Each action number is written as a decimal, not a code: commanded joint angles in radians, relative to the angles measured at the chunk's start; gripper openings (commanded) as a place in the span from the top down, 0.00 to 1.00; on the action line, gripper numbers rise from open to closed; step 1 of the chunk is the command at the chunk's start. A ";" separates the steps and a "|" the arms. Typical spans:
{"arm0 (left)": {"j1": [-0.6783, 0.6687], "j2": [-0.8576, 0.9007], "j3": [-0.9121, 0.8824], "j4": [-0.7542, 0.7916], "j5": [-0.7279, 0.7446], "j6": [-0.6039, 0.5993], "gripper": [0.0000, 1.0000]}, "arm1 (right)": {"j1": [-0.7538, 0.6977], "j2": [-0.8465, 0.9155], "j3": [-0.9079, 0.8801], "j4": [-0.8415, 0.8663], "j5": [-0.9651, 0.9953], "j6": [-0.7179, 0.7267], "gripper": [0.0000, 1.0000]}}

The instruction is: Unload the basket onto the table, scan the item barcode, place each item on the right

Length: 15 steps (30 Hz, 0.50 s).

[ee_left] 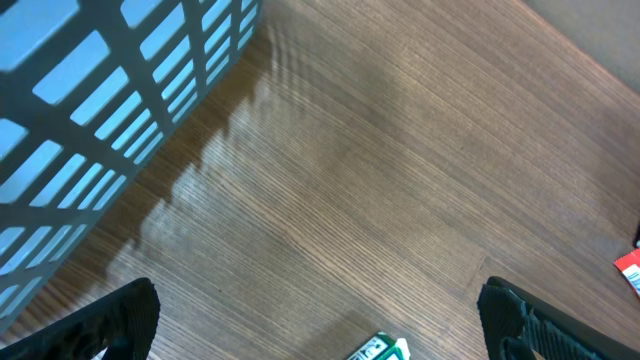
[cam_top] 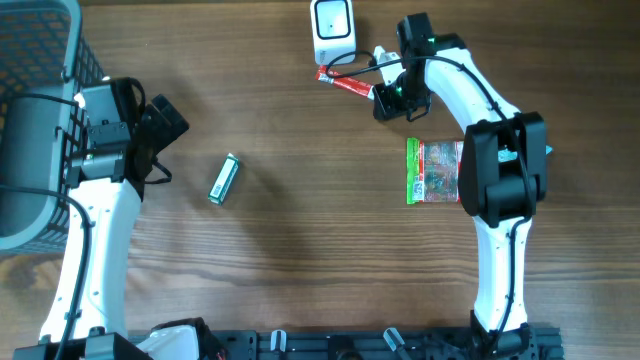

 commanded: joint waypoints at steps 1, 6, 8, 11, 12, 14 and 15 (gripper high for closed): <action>0.003 0.005 0.006 0.002 -0.010 0.005 0.00 | 0.038 -0.145 -0.006 -0.050 -0.004 -0.098 0.75; 0.003 0.005 0.006 0.002 -0.010 0.005 0.00 | 0.034 -0.244 -0.006 -0.068 0.031 -0.219 0.71; 0.003 0.004 0.006 0.002 -0.010 0.005 0.00 | 0.027 -0.239 -0.006 -0.061 0.052 -0.297 0.67; 0.003 0.004 0.006 0.002 -0.010 0.005 0.00 | 0.021 -0.192 -0.006 -0.024 0.069 -0.423 0.63; 0.003 0.004 0.006 0.002 -0.010 0.005 0.00 | 0.021 -0.177 -0.006 0.001 0.089 -0.435 0.63; 0.003 0.004 0.006 0.002 -0.010 0.005 0.00 | 0.021 -0.143 -0.006 0.062 0.097 -0.435 0.58; 0.003 0.004 0.006 0.002 -0.010 0.005 0.00 | 0.021 -0.117 -0.006 0.101 0.082 -0.435 0.56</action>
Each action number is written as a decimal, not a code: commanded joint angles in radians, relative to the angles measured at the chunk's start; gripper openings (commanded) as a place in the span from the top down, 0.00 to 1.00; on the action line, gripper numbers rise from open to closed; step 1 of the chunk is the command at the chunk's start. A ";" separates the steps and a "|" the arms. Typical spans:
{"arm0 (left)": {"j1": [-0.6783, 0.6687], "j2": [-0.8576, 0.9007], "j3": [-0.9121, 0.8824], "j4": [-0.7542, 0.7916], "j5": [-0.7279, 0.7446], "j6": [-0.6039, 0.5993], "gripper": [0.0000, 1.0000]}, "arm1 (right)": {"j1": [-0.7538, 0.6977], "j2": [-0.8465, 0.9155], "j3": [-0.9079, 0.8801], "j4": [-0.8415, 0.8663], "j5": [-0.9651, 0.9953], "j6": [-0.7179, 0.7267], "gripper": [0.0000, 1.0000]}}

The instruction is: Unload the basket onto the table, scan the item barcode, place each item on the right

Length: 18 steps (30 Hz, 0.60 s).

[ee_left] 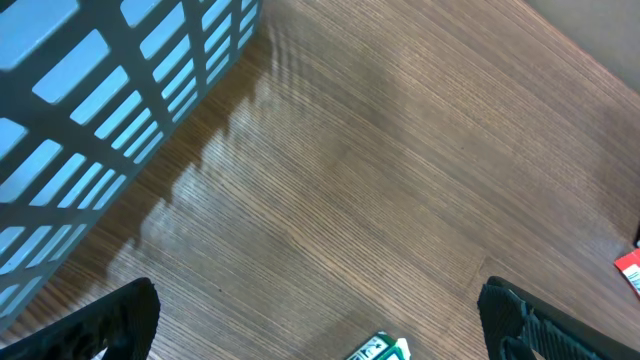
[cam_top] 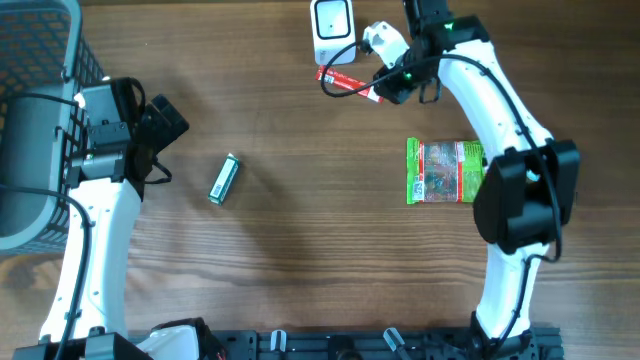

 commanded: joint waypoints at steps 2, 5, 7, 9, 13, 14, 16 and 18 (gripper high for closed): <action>0.003 0.004 0.006 0.003 -0.010 0.005 0.00 | 0.001 0.108 0.001 0.097 0.013 -0.066 0.56; 0.003 0.004 0.006 0.003 -0.010 0.005 0.00 | 0.001 0.156 0.001 0.141 0.012 -0.066 0.55; 0.003 0.004 0.006 0.003 -0.010 0.005 0.00 | 0.002 0.179 0.001 0.150 0.012 -0.066 0.55; 0.003 0.004 0.006 0.003 -0.010 0.005 0.00 | 0.002 0.207 0.001 0.160 0.012 -0.066 0.55; 0.003 0.004 0.006 0.003 -0.010 0.005 0.00 | 0.003 0.251 0.001 0.182 0.012 -0.066 0.55; 0.003 0.004 0.006 0.003 -0.010 0.005 0.00 | 0.003 0.253 0.001 0.182 0.012 -0.065 0.55; 0.003 0.004 0.006 0.003 -0.010 0.005 0.00 | 0.003 0.255 0.001 0.172 0.013 -0.066 0.56; 0.003 0.004 0.006 0.003 -0.010 0.005 0.00 | 0.003 0.255 0.001 0.169 0.021 -0.068 0.55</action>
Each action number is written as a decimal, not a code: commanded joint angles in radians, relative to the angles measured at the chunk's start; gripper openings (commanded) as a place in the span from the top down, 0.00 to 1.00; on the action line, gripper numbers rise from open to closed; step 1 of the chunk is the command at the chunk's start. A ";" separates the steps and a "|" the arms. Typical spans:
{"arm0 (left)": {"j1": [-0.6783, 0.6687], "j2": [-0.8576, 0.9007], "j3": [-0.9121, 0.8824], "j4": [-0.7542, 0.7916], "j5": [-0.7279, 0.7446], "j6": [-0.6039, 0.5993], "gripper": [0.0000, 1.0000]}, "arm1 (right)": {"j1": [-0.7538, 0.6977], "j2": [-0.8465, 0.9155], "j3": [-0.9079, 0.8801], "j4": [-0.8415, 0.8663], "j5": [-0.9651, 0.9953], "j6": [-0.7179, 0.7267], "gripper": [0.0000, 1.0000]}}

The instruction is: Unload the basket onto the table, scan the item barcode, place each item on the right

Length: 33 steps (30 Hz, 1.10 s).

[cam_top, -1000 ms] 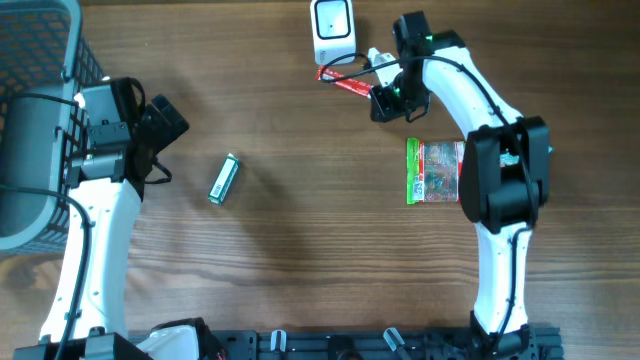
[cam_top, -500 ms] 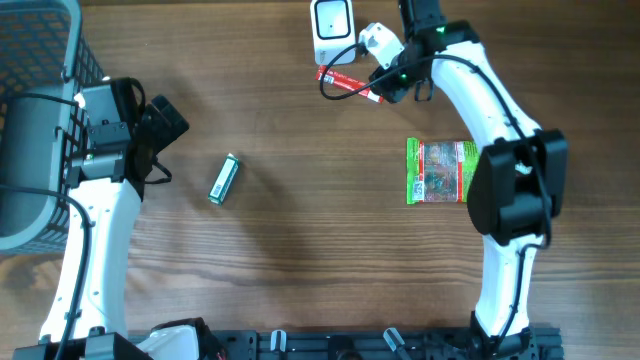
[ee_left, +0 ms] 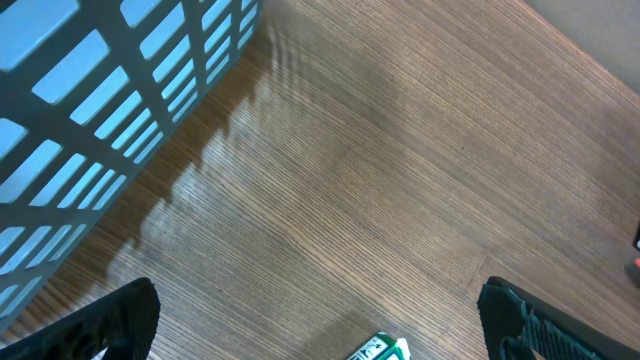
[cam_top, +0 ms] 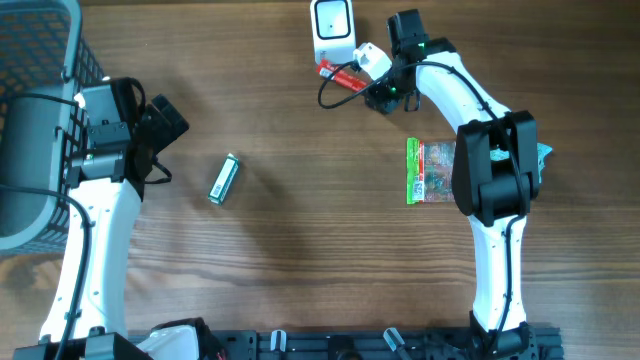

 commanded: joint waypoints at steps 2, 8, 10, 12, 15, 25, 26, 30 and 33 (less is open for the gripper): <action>0.004 0.004 0.006 0.003 -0.010 0.005 0.00 | 0.004 0.031 0.001 -0.007 0.017 -0.065 0.56; 0.004 0.004 0.006 0.003 -0.010 0.005 0.00 | 0.014 0.030 0.001 0.014 0.061 -0.071 0.62; 0.004 0.004 0.006 0.003 -0.010 0.005 0.00 | 0.024 0.030 0.001 0.014 0.063 -0.081 0.67; 0.004 0.004 0.006 0.003 -0.010 0.005 0.00 | 0.033 0.030 0.001 0.013 0.063 -0.096 0.82; 0.004 0.004 0.006 0.003 -0.010 0.005 0.00 | 0.043 0.030 0.001 0.003 0.062 -0.091 0.93; 0.004 0.004 0.006 0.003 -0.010 0.005 0.00 | 0.042 -0.095 0.001 -0.387 0.040 0.068 0.95; 0.004 0.004 0.006 0.003 -0.010 0.005 0.00 | 0.042 -0.116 0.001 -0.441 0.040 0.077 0.95; 0.004 0.004 0.006 0.003 -0.010 0.005 0.00 | 0.043 -0.166 0.001 -0.610 0.042 0.145 0.95; 0.004 0.004 0.006 0.003 -0.010 0.005 0.00 | 0.043 -0.171 0.001 -0.688 0.122 0.216 0.95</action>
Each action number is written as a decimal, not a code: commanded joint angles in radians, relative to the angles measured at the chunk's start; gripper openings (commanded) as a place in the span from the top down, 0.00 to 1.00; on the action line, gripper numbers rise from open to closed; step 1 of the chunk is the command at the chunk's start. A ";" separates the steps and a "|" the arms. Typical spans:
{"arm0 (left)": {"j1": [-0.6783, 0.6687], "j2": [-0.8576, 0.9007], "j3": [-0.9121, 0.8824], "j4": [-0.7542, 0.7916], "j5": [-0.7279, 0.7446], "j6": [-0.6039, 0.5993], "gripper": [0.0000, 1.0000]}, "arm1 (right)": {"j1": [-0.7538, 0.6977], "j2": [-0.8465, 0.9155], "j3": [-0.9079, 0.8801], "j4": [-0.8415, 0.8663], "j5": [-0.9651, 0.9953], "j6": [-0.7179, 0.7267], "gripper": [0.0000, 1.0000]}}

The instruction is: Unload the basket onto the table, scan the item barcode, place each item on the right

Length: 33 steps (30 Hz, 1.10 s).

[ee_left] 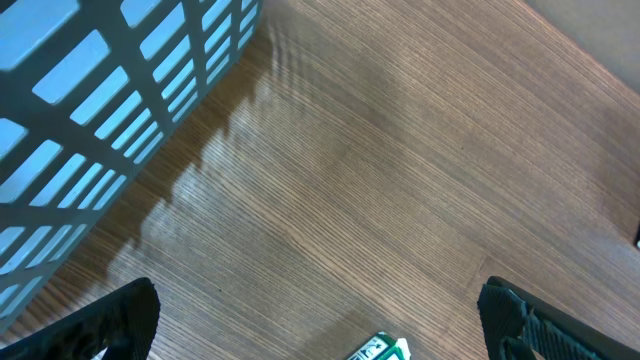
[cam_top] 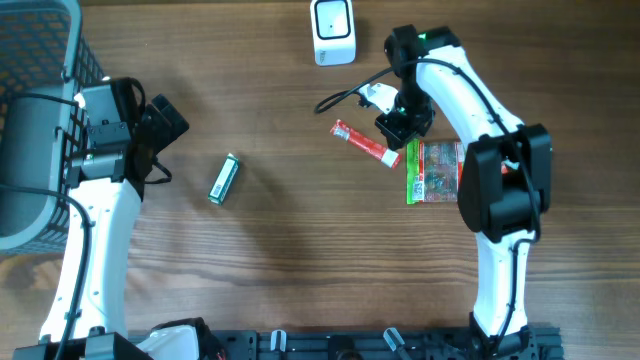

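A red packet [cam_top: 365, 142] lies slantwise at the table's middle right, below the white scanner [cam_top: 332, 18] at the far edge. My right gripper [cam_top: 398, 132] sits at the packet's right end and looks shut on it; its fingers are hidden under the wrist. My left gripper [ee_left: 320, 340] stands open near the basket, with nothing between its fingers [ee_left: 125, 318]. The tip of a small green box [ee_left: 380, 348] shows just ahead of it.
A blue-grey slatted basket [cam_top: 40, 60] fills the far left corner. The small green box [cam_top: 224, 179] lies left of centre. A green snack bag [cam_top: 432, 172] lies just right of the red packet, under the right arm.
My right gripper and the red packet were right under the scanner; now both are nearer, beside the green snack bag. The left arm has not moved.
The right gripper held the red packet a little below and right of the scanner, then a bit higher at the same spot, then close under the scanner. Now the packet is away from the scanner, next to the snack bag. The left arm stayed still throughout.
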 commanded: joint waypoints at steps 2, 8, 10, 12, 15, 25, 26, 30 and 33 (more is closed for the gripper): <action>0.003 0.004 0.006 0.003 -0.010 0.005 0.00 | 0.003 -0.034 -0.004 -0.064 0.200 0.210 0.95; 0.003 0.004 0.006 0.003 -0.010 0.005 0.00 | 0.009 -0.034 -0.004 -0.053 0.119 0.318 0.71; 0.003 0.004 0.006 0.003 -0.010 0.005 0.00 | 0.023 -0.034 -0.004 0.019 0.029 0.283 0.51; 0.003 0.004 0.006 0.003 -0.010 0.005 0.00 | 0.041 -0.033 -0.004 0.064 0.022 0.262 0.41; 0.003 0.004 0.006 0.003 -0.010 0.005 0.00 | 0.068 -0.030 -0.004 0.108 0.034 0.237 0.39; 0.003 0.005 0.006 0.003 -0.010 0.005 0.00 | 0.094 -0.030 -0.216 0.357 0.055 0.241 0.45; 0.003 0.004 0.006 0.003 -0.010 0.005 0.00 | 0.094 -0.030 -0.244 0.388 0.055 0.245 0.45; 0.003 0.004 0.006 0.003 -0.010 0.005 0.00 | 0.093 -0.030 -0.309 0.404 0.087 0.238 0.95; 0.003 0.004 0.006 0.003 -0.010 0.005 0.00 | 0.094 -0.076 -0.309 0.362 0.057 0.237 0.95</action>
